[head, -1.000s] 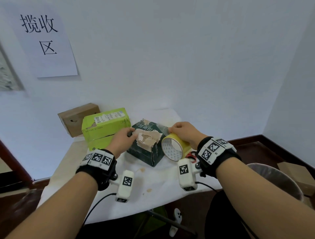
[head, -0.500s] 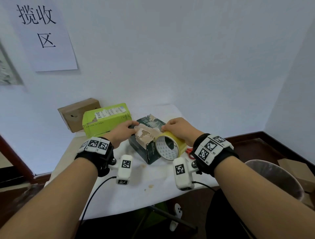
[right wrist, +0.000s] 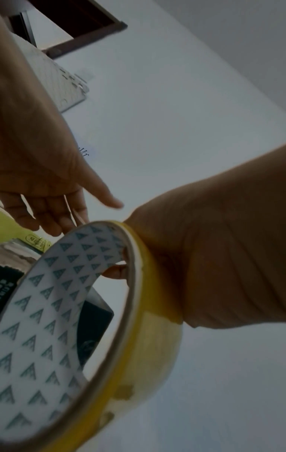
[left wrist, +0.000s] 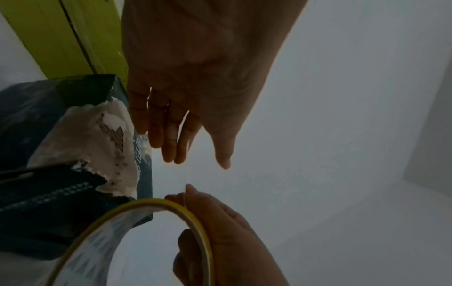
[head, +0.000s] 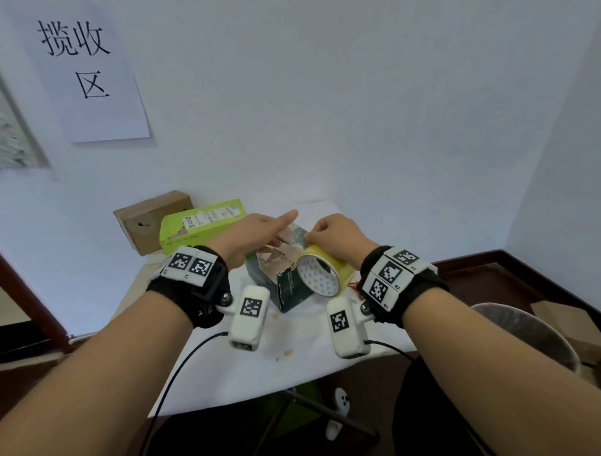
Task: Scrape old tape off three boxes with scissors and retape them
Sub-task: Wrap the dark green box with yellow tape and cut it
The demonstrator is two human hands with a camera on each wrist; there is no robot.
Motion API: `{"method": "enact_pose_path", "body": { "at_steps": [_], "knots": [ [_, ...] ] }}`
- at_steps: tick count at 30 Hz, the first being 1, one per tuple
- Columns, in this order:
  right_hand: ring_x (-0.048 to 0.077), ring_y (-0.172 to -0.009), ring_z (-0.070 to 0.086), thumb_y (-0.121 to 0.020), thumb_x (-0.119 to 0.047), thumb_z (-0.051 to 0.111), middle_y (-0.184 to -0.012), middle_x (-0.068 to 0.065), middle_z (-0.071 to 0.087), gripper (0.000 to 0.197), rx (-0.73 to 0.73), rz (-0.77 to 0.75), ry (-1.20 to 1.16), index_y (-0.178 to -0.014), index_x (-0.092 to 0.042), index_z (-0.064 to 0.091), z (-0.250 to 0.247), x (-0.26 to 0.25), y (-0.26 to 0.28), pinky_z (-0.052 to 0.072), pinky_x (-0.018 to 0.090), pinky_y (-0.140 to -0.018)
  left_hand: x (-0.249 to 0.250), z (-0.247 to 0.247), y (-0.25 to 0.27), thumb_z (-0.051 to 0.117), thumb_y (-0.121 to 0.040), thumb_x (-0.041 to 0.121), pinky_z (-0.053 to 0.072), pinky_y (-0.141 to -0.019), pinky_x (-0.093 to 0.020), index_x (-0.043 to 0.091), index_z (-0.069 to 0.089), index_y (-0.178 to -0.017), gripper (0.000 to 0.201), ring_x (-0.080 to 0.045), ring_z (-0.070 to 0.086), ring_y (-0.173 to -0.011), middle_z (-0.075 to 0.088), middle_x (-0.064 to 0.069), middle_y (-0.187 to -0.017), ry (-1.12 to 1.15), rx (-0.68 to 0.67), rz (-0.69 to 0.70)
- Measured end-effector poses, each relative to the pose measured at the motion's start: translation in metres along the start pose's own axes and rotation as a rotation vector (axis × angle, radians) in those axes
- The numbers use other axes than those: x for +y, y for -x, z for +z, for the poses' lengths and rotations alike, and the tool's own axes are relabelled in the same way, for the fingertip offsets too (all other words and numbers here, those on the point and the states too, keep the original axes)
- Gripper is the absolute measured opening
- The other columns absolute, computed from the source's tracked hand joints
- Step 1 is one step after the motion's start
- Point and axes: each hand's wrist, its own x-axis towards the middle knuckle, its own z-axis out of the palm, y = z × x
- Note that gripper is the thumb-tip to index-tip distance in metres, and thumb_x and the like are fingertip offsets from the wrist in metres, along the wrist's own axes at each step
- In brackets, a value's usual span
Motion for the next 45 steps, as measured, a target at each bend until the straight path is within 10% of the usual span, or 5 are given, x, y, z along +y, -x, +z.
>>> {"method": "enact_pose_path", "body": {
  "at_steps": [5, 14, 19, 34, 45],
  "knots": [
    [0.014, -0.079, 0.054, -0.089, -0.03, 0.061, -0.082, -0.002, 0.06, 0.017, 0.013, -0.009, 0.039, -0.083, -0.015, 0.065, -0.005, -0.002, 0.007, 0.04, 0.021, -0.061, -0.001, 0.003, 0.001, 0.072, -0.084, 0.024, 0.043, -0.064, -0.02, 0.0, 0.07, -0.095, 0.027, -0.011, 0.052, -0.069, 0.066, -0.008, -0.087, 0.003, 0.062, 0.092],
    [0.026, -0.102, 0.058, -0.095, -0.047, 0.045, -0.115, 0.012, 0.062, 0.05, -0.133, 0.108, -0.084, -0.115, -0.003, 0.058, -0.017, -0.01, 0.017, 0.045, 0.036, -0.09, -0.012, -0.001, 0.002, 0.07, -0.087, 0.022, 0.039, -0.06, -0.023, 0.013, 0.063, -0.069, 0.021, -0.01, 0.046, -0.062, 0.057, 0.004, -0.064, -0.04, 0.203, 0.141],
    [0.022, -0.09, 0.051, -0.096, -0.031, 0.046, -0.103, 0.009, 0.056, 0.025, -0.203, 0.081, -0.113, -0.102, -0.008, 0.053, -0.019, -0.02, 0.026, 0.04, 0.034, -0.082, -0.016, -0.002, 0.0, 0.071, -0.085, 0.024, 0.04, -0.062, -0.025, 0.013, 0.064, -0.07, 0.02, -0.011, 0.047, -0.061, 0.057, 0.003, -0.064, -0.04, 0.223, 0.163],
    [0.02, -0.085, 0.057, -0.095, -0.054, 0.043, -0.098, 0.005, 0.061, 0.048, -0.399, 0.176, 0.36, -0.106, -0.01, 0.058, -0.009, -0.005, 0.027, 0.046, 0.031, -0.087, -0.03, -0.015, -0.002, 0.071, -0.086, 0.026, 0.044, -0.065, -0.023, 0.012, 0.069, -0.076, 0.017, -0.011, 0.053, -0.066, 0.064, 0.002, -0.072, -0.086, 0.273, 0.246],
    [0.027, -0.1, 0.05, -0.103, -0.037, 0.03, -0.132, 0.021, 0.052, 0.052, -0.302, 0.099, 0.409, -0.126, 0.003, 0.051, 0.009, -0.005, 0.023, 0.035, 0.027, -0.079, -0.048, -0.015, -0.017, 0.059, -0.094, 0.03, 0.039, -0.065, -0.026, 0.014, 0.06, -0.081, 0.021, -0.012, 0.048, -0.069, 0.056, 0.003, -0.074, -0.169, 0.263, 0.224]
  ]
}}
